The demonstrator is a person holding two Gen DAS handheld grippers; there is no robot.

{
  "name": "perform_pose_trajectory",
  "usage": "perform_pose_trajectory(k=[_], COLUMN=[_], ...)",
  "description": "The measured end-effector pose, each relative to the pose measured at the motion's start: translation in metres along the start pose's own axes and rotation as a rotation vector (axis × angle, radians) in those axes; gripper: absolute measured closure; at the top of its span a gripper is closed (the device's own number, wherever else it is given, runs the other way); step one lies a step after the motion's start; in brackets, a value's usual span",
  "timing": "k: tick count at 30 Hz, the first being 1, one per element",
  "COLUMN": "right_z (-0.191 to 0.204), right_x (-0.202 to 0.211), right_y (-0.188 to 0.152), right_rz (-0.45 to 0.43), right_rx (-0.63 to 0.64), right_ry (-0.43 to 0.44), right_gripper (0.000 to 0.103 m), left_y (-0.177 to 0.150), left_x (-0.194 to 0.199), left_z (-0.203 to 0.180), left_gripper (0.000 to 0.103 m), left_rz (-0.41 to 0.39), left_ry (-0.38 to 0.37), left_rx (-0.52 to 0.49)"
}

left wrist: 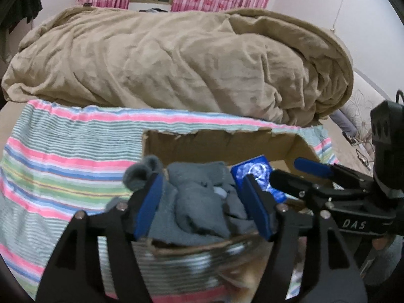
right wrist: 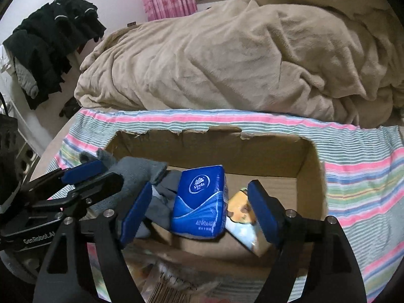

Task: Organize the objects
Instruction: 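Lower the glove and blue tissue pack into the box, open both grippers, then grasp the white socks with the left gripper while the right grasps the cotton swab bag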

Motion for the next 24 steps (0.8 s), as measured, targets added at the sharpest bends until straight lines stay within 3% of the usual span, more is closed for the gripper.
perform_pose_trajectory(k=[14,24], right_z=[0.026,0.031], right_x=[0.099,0.163], right_y=[-0.025,-0.059], right_rz=[-0.081,-0.119], right_rx=[0.027,0.04], right_ry=[-0.01,-0.02], right_gripper=[0.022,0.022], left_y=[-0.023,-0.058], left_x=[0.13,0.181], left_z=[-0.029,-0.052], left_gripper=[0.014,0.012], left_rz=[-0.132,-0.14], left_ry=[0.001,-0.003], left_rx=[0.034,0.038])
Point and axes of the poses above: each gripper's, at about its wrist camera, not at the fingertips, and x roughly against the way its jaws point, z to its left, y to its top, the point moved 8 cm from there along -x, roughly the way its jaws point, and after that the axes turned 6 degrees about z, right-handed, at the moved point
